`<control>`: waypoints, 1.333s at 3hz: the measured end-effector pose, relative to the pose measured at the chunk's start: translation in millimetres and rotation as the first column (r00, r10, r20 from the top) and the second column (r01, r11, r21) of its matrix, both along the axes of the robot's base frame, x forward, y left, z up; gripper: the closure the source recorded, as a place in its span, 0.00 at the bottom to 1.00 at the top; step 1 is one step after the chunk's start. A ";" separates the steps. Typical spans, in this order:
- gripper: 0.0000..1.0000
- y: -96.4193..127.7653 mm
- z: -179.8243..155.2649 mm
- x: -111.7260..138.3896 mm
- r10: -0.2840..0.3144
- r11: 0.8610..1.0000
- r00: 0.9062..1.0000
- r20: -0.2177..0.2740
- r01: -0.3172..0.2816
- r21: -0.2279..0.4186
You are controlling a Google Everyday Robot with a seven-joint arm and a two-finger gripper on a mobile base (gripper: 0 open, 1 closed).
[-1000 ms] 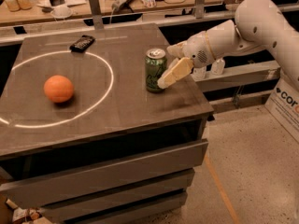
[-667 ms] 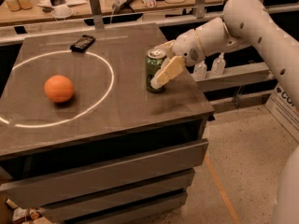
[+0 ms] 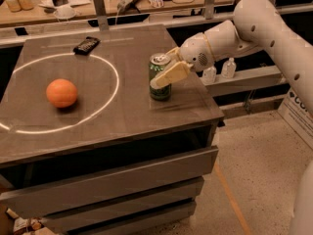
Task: Move green can near orange
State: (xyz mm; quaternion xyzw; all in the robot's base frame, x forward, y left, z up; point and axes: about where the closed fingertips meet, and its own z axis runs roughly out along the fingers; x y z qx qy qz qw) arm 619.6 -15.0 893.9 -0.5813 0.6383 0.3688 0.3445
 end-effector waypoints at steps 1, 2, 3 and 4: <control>0.65 8.3 0.5 0.4 0.005 1.000 1.000 0.000 -0.005 0.007; 0.96 70.3 25.4 4.3 0.043 0.995 0.999 0.024 -0.045 0.092; 1.00 130.6 46.9 3.8 0.110 0.984 0.993 0.036 -0.114 0.133; 1.00 181.2 41.6 -0.7 0.198 0.974 0.980 0.013 -0.198 0.109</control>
Offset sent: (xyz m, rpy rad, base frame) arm 0.0095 0.1199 0.0483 0.1786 -0.0500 0.0634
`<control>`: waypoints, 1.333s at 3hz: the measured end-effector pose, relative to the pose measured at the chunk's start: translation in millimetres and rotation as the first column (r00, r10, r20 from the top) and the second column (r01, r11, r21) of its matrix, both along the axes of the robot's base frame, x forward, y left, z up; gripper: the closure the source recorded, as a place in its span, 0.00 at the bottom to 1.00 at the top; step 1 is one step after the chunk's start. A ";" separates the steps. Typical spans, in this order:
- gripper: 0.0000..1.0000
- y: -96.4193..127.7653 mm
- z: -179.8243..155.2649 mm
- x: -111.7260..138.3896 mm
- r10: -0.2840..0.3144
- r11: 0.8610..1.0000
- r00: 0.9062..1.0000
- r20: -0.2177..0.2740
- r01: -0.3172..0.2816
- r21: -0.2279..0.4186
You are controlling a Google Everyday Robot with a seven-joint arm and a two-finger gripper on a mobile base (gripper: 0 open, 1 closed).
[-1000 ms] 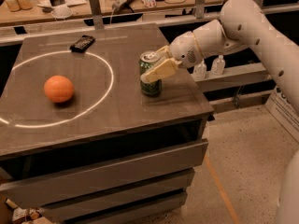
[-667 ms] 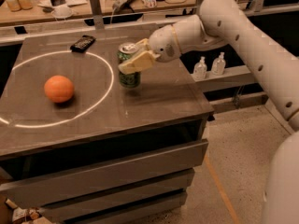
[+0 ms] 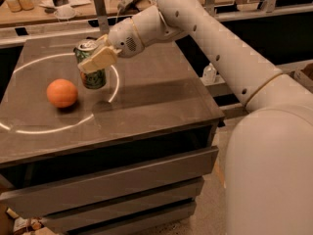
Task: Move green can near orange
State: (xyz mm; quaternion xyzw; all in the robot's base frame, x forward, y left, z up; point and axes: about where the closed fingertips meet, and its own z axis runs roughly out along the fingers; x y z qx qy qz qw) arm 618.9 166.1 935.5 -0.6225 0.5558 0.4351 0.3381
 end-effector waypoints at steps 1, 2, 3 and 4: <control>1.00 22.7 -21.0 0.1 0.040 0.998 0.998 -0.041 -0.042 -0.052; 1.00 21.7 -35.6 2.8 0.032 0.996 0.997 -0.066 -0.037 -0.083; 0.82 28.2 -47.6 3.2 0.041 0.995 0.995 -0.087 -0.048 -0.085; 0.59 31.3 -47.1 3.7 0.047 0.996 0.995 -0.083 -0.053 -0.076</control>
Offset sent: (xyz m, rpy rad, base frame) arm 0.0083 0.0144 -0.0507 -0.1226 0.0891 0.0156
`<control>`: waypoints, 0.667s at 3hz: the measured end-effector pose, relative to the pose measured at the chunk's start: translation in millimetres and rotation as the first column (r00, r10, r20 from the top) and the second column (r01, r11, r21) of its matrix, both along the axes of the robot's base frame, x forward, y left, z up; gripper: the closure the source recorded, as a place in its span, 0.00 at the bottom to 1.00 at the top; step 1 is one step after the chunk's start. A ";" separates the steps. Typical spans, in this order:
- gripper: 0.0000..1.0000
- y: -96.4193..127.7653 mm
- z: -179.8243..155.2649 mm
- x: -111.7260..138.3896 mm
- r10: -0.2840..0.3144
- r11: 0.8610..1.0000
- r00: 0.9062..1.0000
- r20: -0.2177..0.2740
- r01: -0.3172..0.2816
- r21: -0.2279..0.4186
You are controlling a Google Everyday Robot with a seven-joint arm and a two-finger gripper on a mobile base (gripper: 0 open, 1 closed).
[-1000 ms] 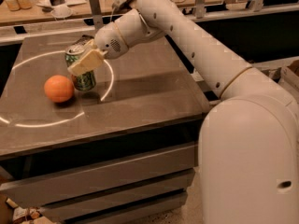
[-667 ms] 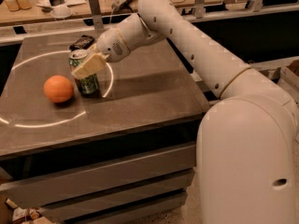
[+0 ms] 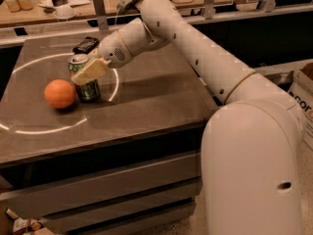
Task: Move green can near orange
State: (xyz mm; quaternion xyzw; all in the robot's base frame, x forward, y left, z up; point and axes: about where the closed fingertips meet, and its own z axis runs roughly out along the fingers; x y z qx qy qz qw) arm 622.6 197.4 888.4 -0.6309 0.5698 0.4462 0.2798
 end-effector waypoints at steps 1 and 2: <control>0.36 0.0 1.2 0.0 0.000 1.000 1.000 0.000 0.000 0.000; 0.12 -8.2 5.2 1.1 -0.039 0.999 0.999 0.036 0.039 0.016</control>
Offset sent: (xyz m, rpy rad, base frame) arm 0.0056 -0.0339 0.0180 0.0502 -0.1238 -0.1380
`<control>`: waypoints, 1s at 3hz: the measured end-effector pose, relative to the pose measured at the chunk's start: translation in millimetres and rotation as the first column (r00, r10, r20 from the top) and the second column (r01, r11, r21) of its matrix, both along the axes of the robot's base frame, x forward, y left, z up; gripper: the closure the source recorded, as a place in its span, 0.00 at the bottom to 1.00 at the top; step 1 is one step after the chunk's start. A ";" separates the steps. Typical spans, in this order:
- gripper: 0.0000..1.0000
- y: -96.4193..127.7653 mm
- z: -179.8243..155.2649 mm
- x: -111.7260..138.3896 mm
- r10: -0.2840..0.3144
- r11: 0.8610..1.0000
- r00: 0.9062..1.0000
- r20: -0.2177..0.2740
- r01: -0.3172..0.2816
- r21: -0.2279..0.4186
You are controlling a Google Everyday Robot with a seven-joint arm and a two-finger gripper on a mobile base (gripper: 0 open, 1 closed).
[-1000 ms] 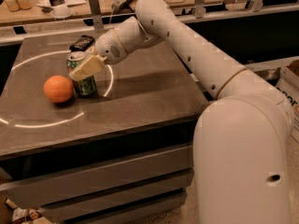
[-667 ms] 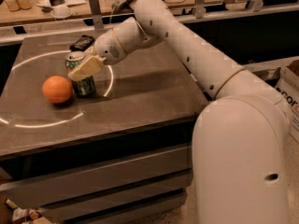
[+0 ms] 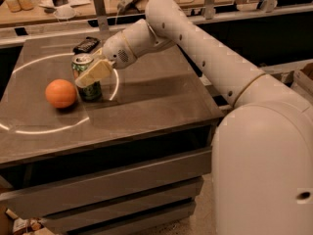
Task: Move green can near orange
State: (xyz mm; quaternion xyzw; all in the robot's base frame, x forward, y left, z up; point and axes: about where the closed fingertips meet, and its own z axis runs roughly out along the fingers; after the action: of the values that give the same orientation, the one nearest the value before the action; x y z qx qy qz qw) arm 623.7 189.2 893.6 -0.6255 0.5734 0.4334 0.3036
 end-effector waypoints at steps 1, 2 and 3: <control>0.00 -14.2 7.0 -0.2 -0.067 0.998 0.997 0.047 0.066 0.022; 0.00 -60.3 23.7 -1.2 -0.230 0.973 0.964 0.131 0.228 0.029; 0.00 -123.6 49.0 -9.5 -0.415 0.908 0.882 0.223 0.417 0.040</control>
Offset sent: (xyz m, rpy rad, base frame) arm -0.0009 -0.1516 0.0587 -0.0043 -0.2692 -0.5055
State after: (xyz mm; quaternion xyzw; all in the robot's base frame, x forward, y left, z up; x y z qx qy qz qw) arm 614.2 65.6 942.6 -0.5344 0.6580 0.2815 0.4498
